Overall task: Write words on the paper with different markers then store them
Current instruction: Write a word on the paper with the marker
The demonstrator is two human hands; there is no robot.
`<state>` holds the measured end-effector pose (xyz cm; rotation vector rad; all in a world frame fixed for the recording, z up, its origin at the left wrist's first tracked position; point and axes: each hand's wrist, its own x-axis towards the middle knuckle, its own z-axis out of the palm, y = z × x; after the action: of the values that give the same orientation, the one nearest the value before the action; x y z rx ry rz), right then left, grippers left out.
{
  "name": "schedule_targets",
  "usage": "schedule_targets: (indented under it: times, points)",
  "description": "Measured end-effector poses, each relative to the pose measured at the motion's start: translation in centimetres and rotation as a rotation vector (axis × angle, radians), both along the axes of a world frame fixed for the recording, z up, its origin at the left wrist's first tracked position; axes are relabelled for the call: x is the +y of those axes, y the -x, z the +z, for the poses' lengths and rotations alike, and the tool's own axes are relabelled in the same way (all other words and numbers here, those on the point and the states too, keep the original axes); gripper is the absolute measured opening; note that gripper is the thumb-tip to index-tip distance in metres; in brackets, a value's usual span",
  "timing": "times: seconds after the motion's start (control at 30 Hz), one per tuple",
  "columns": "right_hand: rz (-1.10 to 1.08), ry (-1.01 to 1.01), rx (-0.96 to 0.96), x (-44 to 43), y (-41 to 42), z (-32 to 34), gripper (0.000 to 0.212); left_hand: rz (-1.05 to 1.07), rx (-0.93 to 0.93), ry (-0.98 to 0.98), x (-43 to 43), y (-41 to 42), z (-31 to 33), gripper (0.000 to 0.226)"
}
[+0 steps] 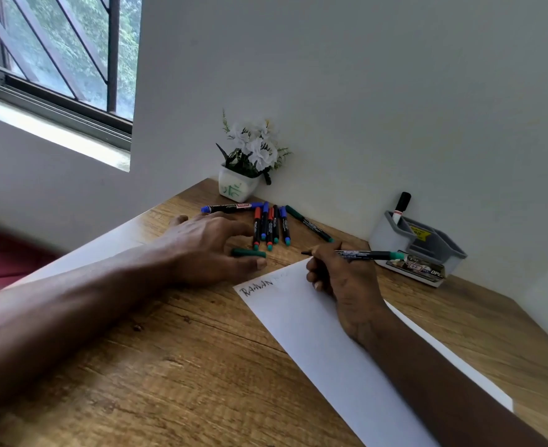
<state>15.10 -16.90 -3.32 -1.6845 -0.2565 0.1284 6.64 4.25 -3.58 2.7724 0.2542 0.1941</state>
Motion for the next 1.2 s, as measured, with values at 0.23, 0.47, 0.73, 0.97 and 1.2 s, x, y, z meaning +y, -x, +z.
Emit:
schedule_targets:
  times: [0.23,0.47,0.73,0.97,1.2]
  points:
    - [0.245,-0.179,0.052,-0.5,-0.4,0.2,0.026,-0.001,-0.217,-0.128,-0.6,-0.2,-0.1,0.037]
    - [0.332,-0.180,-0.027,-1.1,-0.1,0.3,0.019,0.005,-0.384,0.167,0.6,0.3,0.0,0.012]
    - [0.408,-0.179,-0.062,-1.3,0.1,0.3,0.013,-0.140,-0.452,0.276,-0.2,0.4,-0.4,0.016]
    - [0.446,-0.144,-0.103,-1.2,-0.1,0.2,0.012,-0.178,-0.471,0.235,-0.6,0.7,-0.2,0.014]
    - [0.477,-0.111,-0.149,-1.2,-0.1,0.2,0.007,-0.256,-0.443,0.332,-1.3,0.9,0.0,0.013]
